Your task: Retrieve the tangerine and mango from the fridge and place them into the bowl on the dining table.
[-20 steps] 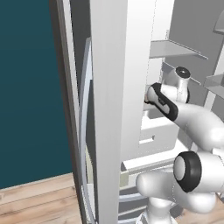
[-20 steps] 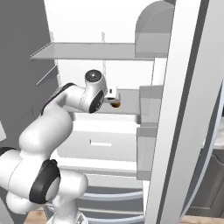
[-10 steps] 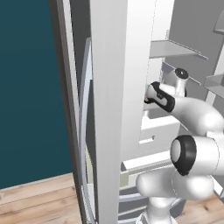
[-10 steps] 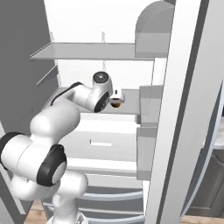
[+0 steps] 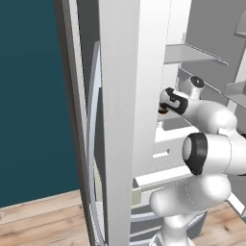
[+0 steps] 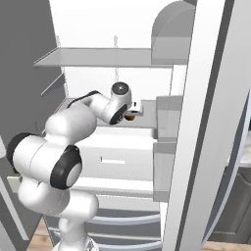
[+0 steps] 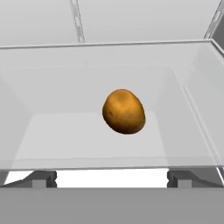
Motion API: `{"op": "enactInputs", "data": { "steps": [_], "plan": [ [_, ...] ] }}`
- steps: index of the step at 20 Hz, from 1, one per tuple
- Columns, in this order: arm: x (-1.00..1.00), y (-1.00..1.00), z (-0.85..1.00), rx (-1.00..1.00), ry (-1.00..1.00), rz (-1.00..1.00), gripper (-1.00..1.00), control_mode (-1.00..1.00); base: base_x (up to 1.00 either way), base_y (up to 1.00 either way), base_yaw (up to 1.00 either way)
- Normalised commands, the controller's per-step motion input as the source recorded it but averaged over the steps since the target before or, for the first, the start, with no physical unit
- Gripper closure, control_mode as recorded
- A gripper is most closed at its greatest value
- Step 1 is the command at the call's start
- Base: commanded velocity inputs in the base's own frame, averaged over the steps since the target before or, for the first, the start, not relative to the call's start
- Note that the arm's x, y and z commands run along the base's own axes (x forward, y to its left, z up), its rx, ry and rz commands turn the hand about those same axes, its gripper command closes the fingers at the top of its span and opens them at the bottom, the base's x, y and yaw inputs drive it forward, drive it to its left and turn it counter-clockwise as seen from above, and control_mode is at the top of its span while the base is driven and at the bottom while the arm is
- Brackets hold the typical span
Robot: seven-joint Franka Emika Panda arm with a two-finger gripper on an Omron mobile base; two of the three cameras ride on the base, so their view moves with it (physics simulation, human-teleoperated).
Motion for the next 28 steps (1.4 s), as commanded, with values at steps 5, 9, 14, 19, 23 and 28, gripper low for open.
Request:
{"op": "enactInputs", "data": {
  "steps": [5, 9, 14, 19, 23, 28],
  "plan": [
    [0.37, -0.09, -0.18, 0.04, 0.0, 0.0, -1.0, -1.0, 0.0, 0.0, 0.0],
    [0.39, -0.01, -0.2, 0.02, 0.0, 0.0, -1.0, -1.0, 0.0, 0.0, 0.0],
    [0.4, 0.0, -0.18, 0.0, 0.0, 0.0, -1.0, -1.0, 0.0, 0.0, 0.0],
    [0.35, 0.0, -0.17, 0.01, 0.0, 0.0, -1.0, -1.0, 0.0, 0.0, 0.0],
    [0.24, 0.0, -0.18, 0.0, 0.01, 0.0, -1.0, -1.0, 0.0, 0.0, 0.0],
    [0.12, 0.0, -0.2, 0.0, 0.01, 0.0, -1.0, -1.0, 0.0, 0.0, 0.0]
  ]
}}
